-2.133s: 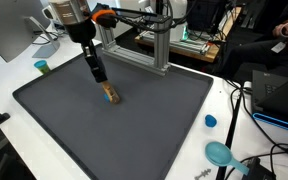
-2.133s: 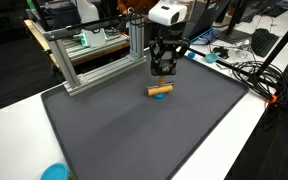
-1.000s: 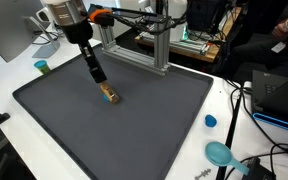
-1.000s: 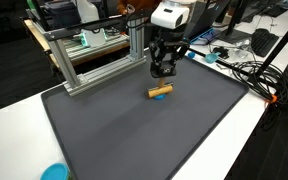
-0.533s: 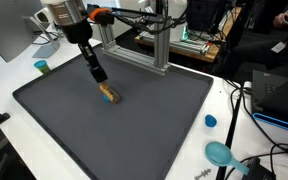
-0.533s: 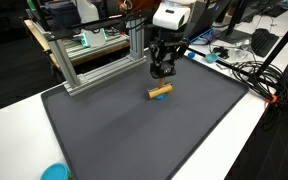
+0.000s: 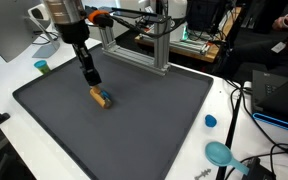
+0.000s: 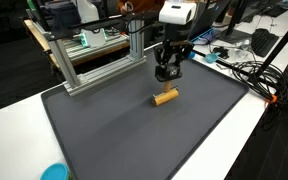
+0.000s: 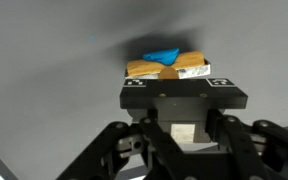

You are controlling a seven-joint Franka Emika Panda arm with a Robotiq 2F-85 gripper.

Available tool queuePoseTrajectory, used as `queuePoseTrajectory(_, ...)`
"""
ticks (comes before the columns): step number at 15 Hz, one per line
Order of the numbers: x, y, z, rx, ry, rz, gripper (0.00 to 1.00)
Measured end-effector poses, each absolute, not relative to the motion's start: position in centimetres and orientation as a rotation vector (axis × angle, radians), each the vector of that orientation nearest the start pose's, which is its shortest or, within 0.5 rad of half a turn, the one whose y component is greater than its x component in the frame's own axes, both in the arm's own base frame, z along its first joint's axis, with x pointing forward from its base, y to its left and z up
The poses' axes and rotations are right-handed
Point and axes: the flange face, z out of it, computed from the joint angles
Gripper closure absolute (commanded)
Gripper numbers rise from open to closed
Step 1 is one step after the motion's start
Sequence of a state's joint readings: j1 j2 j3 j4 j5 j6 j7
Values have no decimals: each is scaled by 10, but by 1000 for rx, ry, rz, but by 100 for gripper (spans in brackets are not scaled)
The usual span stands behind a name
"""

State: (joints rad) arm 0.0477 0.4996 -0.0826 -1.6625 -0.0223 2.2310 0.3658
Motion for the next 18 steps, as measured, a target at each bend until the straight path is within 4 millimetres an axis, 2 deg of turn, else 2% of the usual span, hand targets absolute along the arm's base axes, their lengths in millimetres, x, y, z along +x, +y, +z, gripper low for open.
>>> queuePoseTrajectory(3,687,-18,315,-3127,590,-152,78)
queuePoseTrajectory(6,688,-18,315,-3127,585,-171,78)
queuePoseTrajectory(8,690,-18,320,-3122,579,-254,78)
queuePoseTrajectory(12,683,-22,344,-3111,576,-443,78)
queuePoseTrajectory(15,673,-24,355,-3110,582,-465,78)
queuePoseTrajectory(18,663,-24,355,-3110,583,-448,78)
